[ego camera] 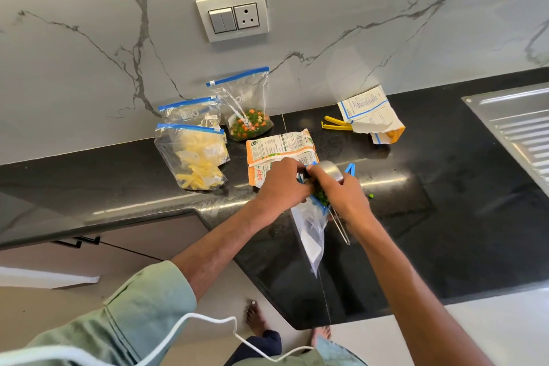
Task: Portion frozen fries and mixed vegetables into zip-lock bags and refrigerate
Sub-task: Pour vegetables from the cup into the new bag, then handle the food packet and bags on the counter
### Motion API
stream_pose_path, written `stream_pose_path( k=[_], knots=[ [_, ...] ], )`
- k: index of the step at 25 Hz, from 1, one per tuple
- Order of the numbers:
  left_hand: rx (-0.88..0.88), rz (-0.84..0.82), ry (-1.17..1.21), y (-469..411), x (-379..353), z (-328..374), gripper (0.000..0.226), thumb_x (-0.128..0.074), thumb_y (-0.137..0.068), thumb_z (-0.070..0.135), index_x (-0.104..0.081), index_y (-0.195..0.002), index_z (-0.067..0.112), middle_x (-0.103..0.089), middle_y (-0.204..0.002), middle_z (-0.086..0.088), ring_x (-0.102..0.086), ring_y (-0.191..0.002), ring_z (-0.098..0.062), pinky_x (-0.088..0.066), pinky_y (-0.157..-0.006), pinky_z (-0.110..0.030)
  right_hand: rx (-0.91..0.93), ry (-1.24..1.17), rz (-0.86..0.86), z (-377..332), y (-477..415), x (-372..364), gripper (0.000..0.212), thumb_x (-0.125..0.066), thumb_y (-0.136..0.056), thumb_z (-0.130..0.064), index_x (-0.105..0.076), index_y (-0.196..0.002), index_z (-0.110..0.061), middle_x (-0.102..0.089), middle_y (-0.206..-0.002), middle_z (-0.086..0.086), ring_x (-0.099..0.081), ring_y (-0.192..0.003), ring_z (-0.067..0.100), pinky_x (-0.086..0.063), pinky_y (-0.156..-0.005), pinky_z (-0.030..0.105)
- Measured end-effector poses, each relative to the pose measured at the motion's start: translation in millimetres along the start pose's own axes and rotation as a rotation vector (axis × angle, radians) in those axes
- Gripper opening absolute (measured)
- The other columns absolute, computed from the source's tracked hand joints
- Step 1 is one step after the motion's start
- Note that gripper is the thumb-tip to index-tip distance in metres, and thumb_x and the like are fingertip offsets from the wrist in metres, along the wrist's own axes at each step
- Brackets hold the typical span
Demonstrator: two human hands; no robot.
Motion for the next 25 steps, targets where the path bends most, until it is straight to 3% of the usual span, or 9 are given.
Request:
stream_pose_path(
  k=[3, 7, 10, 16, 21, 23, 25],
  knots=[
    [0.016, -0.021, 0.096, -3.5, 2.5, 3.6, 0.026, -0.078, -0.083, 0.012, -0.078, -0.11, 0.01, -0.076, -0.1, -0.006, -0.075, -0.065, -0.015, -0.063, -0.058, -0.031, 0.042, 0.254, 0.08, -20.0, -0.1, 11.1, 0.086, -0.052, -0.064, -0.094, -0.07, -0.104, -0.02, -0.074, -0.098, 0.003, -0.072, -0.088, 0.025, -0.059, -0.089, 0.044],
    [0.041, -0.072, 0.116, -7.7, -5.1, 3.8, 0.028, -0.077, -0.083, 0.014, -0.076, -0.109, 0.004, -0.076, -0.1, -0.007, -0.074, -0.065, -0.016, -0.062, -0.057, -0.027, 0.073, 0.493, 0.112, -45.7, -2.1, 22.3, 0.095, -0.054, -0.071, -0.091, -0.065, -0.117, -0.009, -0.072, -0.112, 0.012, -0.069, -0.102, 0.034, -0.055, -0.094, 0.044],
    [0.103, -0.079, 0.154, -12.0, -6.7, 0.5, 0.025, -0.078, -0.083, 0.015, -0.074, -0.103, 0.0, -0.077, -0.094, -0.012, -0.076, -0.067, -0.02, -0.065, -0.063, -0.034, 0.106, 0.618, 0.129, -61.5, -0.6, 24.0, 0.094, -0.056, -0.075, -0.089, -0.062, -0.124, -0.01, -0.07, -0.119, 0.013, -0.067, -0.108, 0.035, -0.054, -0.094, 0.044],
    [0.072, 0.118, 0.318, -10.1, 7.2, -1.8, 0.025, -0.075, -0.069, 0.01, -0.08, -0.094, 0.009, -0.078, -0.085, -0.007, -0.076, -0.072, -0.019, -0.065, -0.068, -0.044, 0.141, 0.695, 0.204, -71.7, -6.4, 21.8, 0.093, -0.055, -0.074, -0.089, -0.061, -0.124, -0.012, -0.071, -0.118, 0.012, -0.067, -0.106, 0.035, -0.048, -0.082, 0.04],
    [-0.05, 0.387, 0.305, 8.2, 32.2, 1.8, 0.042, -0.081, -0.07, 0.016, -0.075, -0.111, 0.015, -0.077, -0.103, 0.002, -0.075, -0.079, -0.011, -0.063, -0.071, -0.033, 0.157, 0.692, 0.22, -77.7, -11.1, 13.2, 0.089, -0.054, -0.077, -0.085, -0.056, -0.131, -0.014, -0.068, -0.124, 0.011, -0.065, -0.112, 0.035, -0.046, -0.086, 0.042],
    [0.004, 0.388, 0.374, 7.7, 35.8, -5.0, 0.049, -0.085, -0.071, 0.015, -0.067, -0.116, 0.015, -0.074, -0.108, 0.003, -0.075, -0.078, -0.012, -0.063, -0.068, -0.03, 0.174, 0.694, 0.22, -79.7, -11.1, 11.2, 0.091, -0.052, -0.076, -0.086, -0.054, -0.134, -0.016, -0.068, -0.126, 0.01, -0.064, -0.113, 0.035, -0.048, -0.089, 0.044],
    [0.109, 0.319, 0.466, 2.9, 32.8, -14.4, 0.051, -0.085, -0.073, 0.011, -0.065, -0.12, 0.011, -0.075, -0.101, 0.0, -0.076, -0.075, -0.016, -0.065, -0.068, -0.037, 0.198, 0.688, 0.227, -81.5, -10.2, 9.4, 0.093, -0.052, -0.075, -0.088, -0.052, -0.137, -0.017, -0.067, -0.127, 0.01, -0.064, -0.115, 0.035, -0.049, -0.091, 0.045]
  ],
)
Point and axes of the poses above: each hand's wrist, its own y-axis away from the middle knuckle, its own x-axis out of the back of the hand, z = x × y, the point moved 8 cm from there along -y, towards the middle knuckle
